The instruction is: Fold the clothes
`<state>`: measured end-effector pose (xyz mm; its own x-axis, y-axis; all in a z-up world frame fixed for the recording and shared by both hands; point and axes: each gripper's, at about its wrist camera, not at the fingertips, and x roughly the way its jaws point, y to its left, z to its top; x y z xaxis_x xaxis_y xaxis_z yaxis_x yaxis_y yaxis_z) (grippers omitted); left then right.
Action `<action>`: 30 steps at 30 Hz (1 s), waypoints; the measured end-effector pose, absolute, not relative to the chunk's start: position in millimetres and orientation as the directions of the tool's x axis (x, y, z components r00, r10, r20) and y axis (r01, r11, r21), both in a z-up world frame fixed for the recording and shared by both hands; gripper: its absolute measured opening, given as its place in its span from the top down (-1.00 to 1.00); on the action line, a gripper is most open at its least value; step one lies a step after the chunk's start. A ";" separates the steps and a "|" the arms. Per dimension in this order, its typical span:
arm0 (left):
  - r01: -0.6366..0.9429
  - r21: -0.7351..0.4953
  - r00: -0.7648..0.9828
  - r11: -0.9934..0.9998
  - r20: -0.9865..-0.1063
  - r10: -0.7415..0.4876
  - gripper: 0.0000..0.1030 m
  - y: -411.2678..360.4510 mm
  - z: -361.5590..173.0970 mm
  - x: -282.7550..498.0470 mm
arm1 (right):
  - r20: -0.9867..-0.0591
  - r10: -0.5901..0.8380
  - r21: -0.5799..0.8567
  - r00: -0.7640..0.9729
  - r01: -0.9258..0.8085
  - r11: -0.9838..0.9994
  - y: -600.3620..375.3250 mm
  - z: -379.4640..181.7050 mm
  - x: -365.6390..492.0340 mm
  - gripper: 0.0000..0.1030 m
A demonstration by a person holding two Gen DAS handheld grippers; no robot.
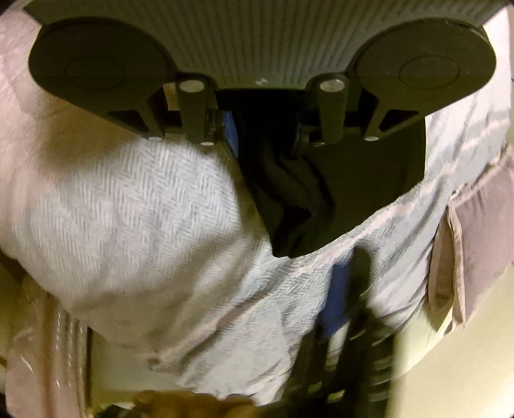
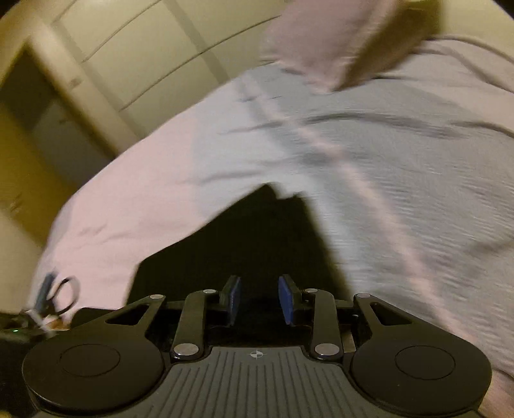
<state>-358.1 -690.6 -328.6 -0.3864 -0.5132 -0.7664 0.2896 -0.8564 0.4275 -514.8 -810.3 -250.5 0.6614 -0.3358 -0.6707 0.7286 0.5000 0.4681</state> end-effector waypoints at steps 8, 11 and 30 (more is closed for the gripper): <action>0.406 0.377 -0.360 -0.833 -0.772 -0.525 0.38 -686.9 -302.0 -306.7 | -0.843 -0.136 0.358 0.520 0.733 0.579 -795.6 -306.7 -517.1 0.40; 0.511 0.356 -0.336 -0.782 -0.755 -0.563 0.30 -703.1 -286.9 -278.8 | -0.860 -0.159 0.331 0.486 0.766 0.552 -783.2 -299.0 -539.4 0.40; 0.549 0.121 -0.387 -0.827 -0.840 -0.380 0.24 -667.9 -288.7 -261.3 | -0.819 -0.170 0.322 0.548 0.684 0.655 -808.0 -285.9 -481.6 0.40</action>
<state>-261.3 -667.9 -288.7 -0.3872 -0.3801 -0.8400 0.5493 -0.8268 0.1210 -481.6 -808.0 -285.9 0.5480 -0.1696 -0.8191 0.6836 0.6551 0.3217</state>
